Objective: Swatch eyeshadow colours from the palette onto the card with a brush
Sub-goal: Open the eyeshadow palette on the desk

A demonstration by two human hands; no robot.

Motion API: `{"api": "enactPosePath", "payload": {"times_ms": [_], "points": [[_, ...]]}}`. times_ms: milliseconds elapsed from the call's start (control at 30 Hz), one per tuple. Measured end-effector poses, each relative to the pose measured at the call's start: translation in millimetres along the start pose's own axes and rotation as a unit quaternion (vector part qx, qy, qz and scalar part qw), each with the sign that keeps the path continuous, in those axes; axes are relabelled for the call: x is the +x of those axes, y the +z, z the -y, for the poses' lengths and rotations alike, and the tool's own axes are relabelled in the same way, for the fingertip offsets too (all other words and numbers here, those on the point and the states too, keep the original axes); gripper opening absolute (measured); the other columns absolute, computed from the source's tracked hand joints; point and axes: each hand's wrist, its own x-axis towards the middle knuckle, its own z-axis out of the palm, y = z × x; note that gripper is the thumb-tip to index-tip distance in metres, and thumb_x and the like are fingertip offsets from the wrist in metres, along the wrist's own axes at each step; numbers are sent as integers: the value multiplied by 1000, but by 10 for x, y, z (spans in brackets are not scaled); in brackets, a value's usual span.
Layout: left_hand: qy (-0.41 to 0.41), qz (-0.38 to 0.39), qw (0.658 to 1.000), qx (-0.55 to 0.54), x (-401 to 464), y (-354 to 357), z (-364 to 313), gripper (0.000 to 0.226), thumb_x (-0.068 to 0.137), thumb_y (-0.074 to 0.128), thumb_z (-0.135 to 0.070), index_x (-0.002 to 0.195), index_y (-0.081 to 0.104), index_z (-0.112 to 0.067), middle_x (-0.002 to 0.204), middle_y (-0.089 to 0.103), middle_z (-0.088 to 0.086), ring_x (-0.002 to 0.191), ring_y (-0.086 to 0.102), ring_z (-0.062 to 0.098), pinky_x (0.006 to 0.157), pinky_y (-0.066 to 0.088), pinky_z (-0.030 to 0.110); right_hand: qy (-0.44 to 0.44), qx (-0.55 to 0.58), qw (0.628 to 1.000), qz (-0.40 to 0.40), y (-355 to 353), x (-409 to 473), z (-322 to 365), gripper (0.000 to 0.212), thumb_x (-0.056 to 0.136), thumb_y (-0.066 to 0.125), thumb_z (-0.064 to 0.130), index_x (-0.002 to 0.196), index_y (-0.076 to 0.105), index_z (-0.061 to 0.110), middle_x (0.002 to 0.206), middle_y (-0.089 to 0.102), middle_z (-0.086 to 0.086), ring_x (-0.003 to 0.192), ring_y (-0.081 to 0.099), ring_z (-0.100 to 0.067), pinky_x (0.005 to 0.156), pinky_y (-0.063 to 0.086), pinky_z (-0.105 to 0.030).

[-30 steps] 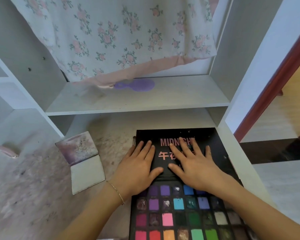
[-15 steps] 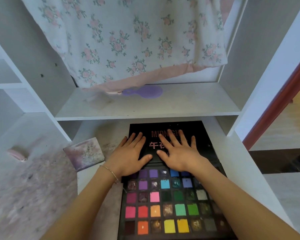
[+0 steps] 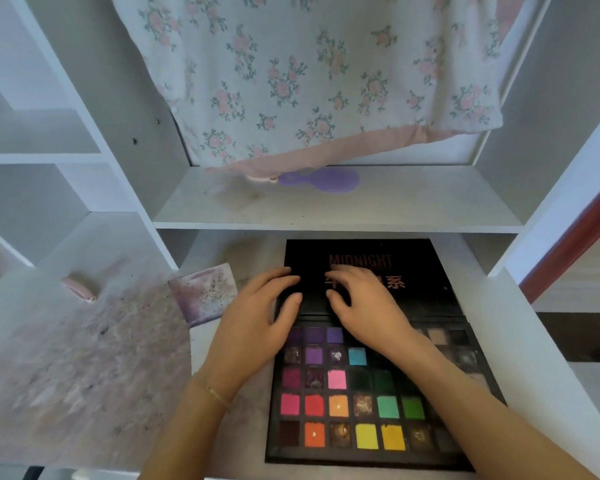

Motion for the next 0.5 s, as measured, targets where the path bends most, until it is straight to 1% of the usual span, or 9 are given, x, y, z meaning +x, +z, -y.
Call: {"api": "enactPosePath", "payload": {"times_ms": [67,100,167,233,300,367,400,433,500], "points": [[-27,-33,999,-11,-151,-140,66,26,87,56,-24,113,62,-22,115,53,-16,107,49,-3,92,31,4,-24,25,999,3,88,9,153,34,92,49,25,123,54,13,125,55,-4,118,41,-19,94,28,-21],[-40,-50,998,-10,-224,-206,115,24,87,57,-22,110,63,-22,113,55,-16,104,51,-3,90,33,4,-25,32,999,9,140,26,223,32,92,50,27,120,55,12,120,56,-4,113,42,-19,91,28,-21],[-71,-97,993,-16,-358,-315,230,20,85,58,-18,103,65,-23,105,59,-15,94,56,-1,82,39,5,-8,38,999,19,244,85,347,31,90,52,32,113,57,11,112,56,-5,108,43,-20,89,31,-24],[-129,-162,978,-26,-468,-386,338,16,85,59,-15,96,62,-26,94,62,-12,84,57,-1,72,42,9,15,25,999,31,343,157,448,36,88,53,39,108,56,10,108,54,-6,105,43,-22,89,35,-29],[-209,-212,954,-32,-533,-419,467,13,85,59,-19,96,58,-25,93,62,-4,80,56,3,68,46,20,37,-13,998,41,419,231,535,44,85,54,47,107,55,9,110,53,-8,105,42,-24,90,36,-34],[-278,-213,935,-53,-538,-430,597,26,85,59,-25,110,55,-18,102,61,2,84,58,13,74,51,35,53,-66,996,39,482,289,614,49,84,53,49,109,55,7,112,53,-10,107,42,-27,89,35,-36],[-294,-202,932,-59,-522,-430,656,34,84,60,-25,116,53,-15,107,59,3,88,58,18,78,51,40,61,-83,994,34,511,309,657,46,84,52,46,108,56,7,112,54,-10,108,42,-28,88,34,-37],[-299,-190,933,-60,-499,-426,701,40,84,60,-26,121,51,-13,111,58,3,91,58,19,81,50,41,69,-90,993,30,537,322,701,42,85,51,42,106,57,7,112,54,-11,108,43,-28,87,34,-37],[-289,-171,940,-60,-437,-408,754,37,84,59,-27,119,54,-15,109,59,1,92,57,18,80,49,38,81,-88,992,33,589,349,774,34,85,50,34,103,59,6,110,55,-12,106,44,-29,85,33,-36]]}}
